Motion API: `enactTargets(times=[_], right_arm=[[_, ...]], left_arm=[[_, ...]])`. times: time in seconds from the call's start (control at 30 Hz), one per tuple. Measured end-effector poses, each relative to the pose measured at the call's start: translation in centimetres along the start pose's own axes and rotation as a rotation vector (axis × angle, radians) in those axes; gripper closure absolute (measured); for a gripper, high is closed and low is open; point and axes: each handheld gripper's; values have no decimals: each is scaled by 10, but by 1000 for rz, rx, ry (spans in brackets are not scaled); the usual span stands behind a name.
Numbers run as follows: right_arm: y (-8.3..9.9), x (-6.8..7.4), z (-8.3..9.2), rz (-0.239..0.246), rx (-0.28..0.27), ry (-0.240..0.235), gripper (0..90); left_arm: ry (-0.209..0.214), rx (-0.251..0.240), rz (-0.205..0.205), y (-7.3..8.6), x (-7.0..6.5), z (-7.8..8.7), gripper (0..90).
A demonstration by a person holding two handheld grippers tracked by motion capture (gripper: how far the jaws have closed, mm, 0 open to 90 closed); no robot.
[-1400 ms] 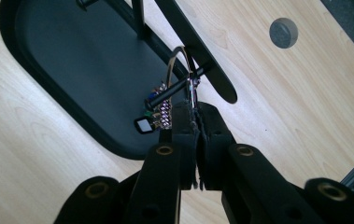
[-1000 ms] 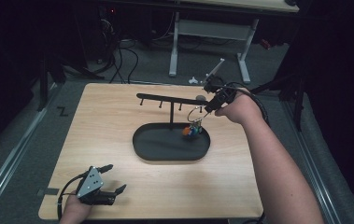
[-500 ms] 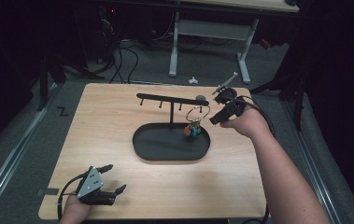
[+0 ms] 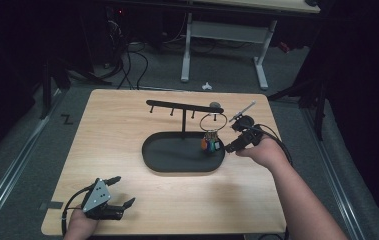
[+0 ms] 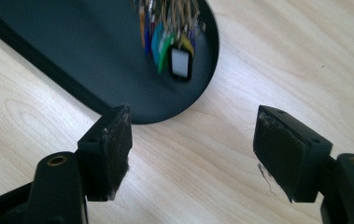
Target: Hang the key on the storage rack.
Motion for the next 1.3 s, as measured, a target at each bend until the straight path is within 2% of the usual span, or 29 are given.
enactTargets(times=[0.1, 0.17, 0.27, 0.3, 0.4, 0.53, 0.67, 0.7, 0.73, 0.8, 0.83, 0.9, 0.93, 0.97, 1.0, 1.07, 1.1, 1.13, 1.17, 1.2, 1.23, 1.27, 1.3], right_arm=[[7, 4, -6, -8, -4, -6, 272], [11, 5, -10, 2, -14, -14, 272], [17, 10, -15, 21, -17, 1, 263], [21, 13, -18, 5, -30, -18, 263], [25, 17, -21, 22, -35, -4, 261], [35, 22, -28, 15, -50, -16, 256], [45, 25, -35, 2, -91, -8, 243], [48, 26, -37, -14, -105, -16, 240], [55, 27, -41, -36, -139, -40, 239], [59, 28, -43, -48, -155, -44, 238], [68, 32, -49, -47, -187, -23, 234], [72, 34, -52, -52, -206, -21, 233], [82, 37, -60, -87, -253, -37, 233], [87, 39, -64, -106, -275, -52, 233], [87, 39, -64, -106, -275, -52, 233], [99, 46, -72, -125, -316, -46, 232], [118, 56, -80, -159, -419, -21, 228], [118, 56, -80, -159, -419, -21, 228], [132, 62, -86, -188, -510, -12, 241], [143, 66, -90, -180, -520, -47, 182], [143, 66, -90, -180, -520, -47, 182], [144, 66, -86, -138, -568, 53, 187], [144, 66, -86, -138, -568, 53, 187]], left_arm=[[0, 0, -2, 0, 0, 0, 151], [0, 1, -3, 0, 0, 0, 151], [0, 1, -3, 0, 0, 0, 151], [0, 1, -3, 0, 0, 0, 151], [0, 1, -3, 0, 0, 0, 151], [-1, 2, -3, 0, 0, 0, 151], [-1, 2, -4, 0, 0, 0, 151], [-1, 2, -4, 0, 0, 0, 151], [-1, 2, -4, 0, 0, 0, 151], [-3, 0, -4, 0, 0, 0, 151], [-2, 1, -4, 0, 0, 0, 151], [-2, 2, -5, 0, 0, 0, 151], [-1, 2, -4, 0, 0, 0, 151], [-1, 2, -4, 0, 0, 0, 151], [-1, 2, -4, 0, 0, 0, 151], [-1, 5, -6, 0, 0, 0, 151], [-2, 2, -8, 0, 0, 0, 151], [-2, 2, -8, 0, 0, 0, 151], [-2, 5, -7, 0, 0, 0, 151], [-3, 9, -1, -1, 0, -1, 151], [-3, 9, -1, -1, 0, -1, 151], [-1, 9, -3, -1, 0, -1, 151], [0, 9, -4, -1, 0, -1, 151]])
Point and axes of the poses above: each handheld gripper's, and its own axes: z roughly backward along the jaws, y roughly out of its underside, x roughly to its left, and after that the axes turned 3 degrees about x, right-handed
